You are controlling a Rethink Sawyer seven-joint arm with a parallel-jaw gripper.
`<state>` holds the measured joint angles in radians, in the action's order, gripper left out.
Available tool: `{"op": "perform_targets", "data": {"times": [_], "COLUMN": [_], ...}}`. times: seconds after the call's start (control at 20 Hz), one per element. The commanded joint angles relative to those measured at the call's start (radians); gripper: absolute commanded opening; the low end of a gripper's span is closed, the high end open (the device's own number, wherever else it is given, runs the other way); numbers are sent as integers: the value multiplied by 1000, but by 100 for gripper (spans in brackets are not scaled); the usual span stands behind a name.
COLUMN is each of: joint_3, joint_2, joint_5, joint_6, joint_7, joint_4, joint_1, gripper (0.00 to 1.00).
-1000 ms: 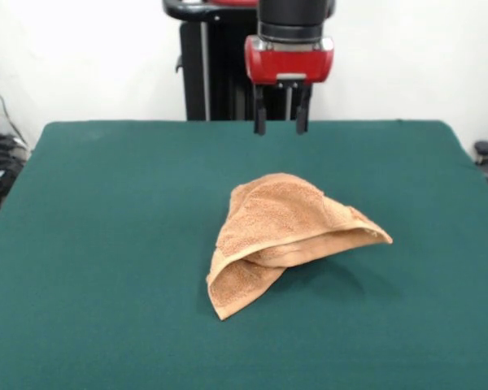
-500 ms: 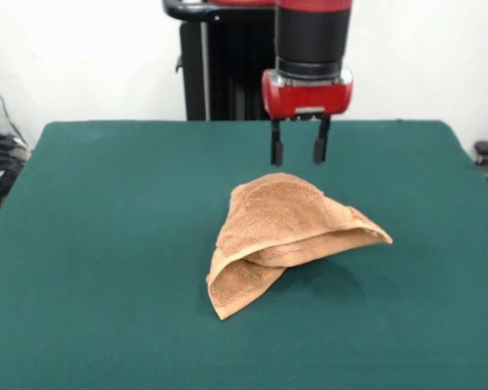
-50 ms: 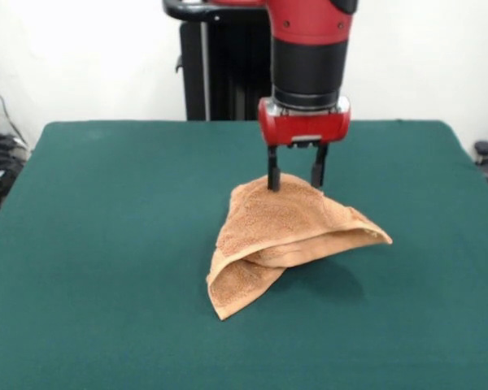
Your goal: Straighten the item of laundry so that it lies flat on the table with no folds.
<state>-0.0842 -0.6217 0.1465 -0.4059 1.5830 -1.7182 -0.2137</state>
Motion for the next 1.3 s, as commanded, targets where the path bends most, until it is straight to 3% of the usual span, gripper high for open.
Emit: {"op": "perform_targets", "data": {"times": [0.05,0.35,1.3], "joint_3": [-54,-56,-51], "joint_2": [83,111,68], "joint_5": [-37,-30,-28], "joint_6": [-140,-181,-197], "joint_7": [95,86,115], "joint_4": [147,208,158], "joint_1": [20,20,32], "gripper": [100,100,100]}}
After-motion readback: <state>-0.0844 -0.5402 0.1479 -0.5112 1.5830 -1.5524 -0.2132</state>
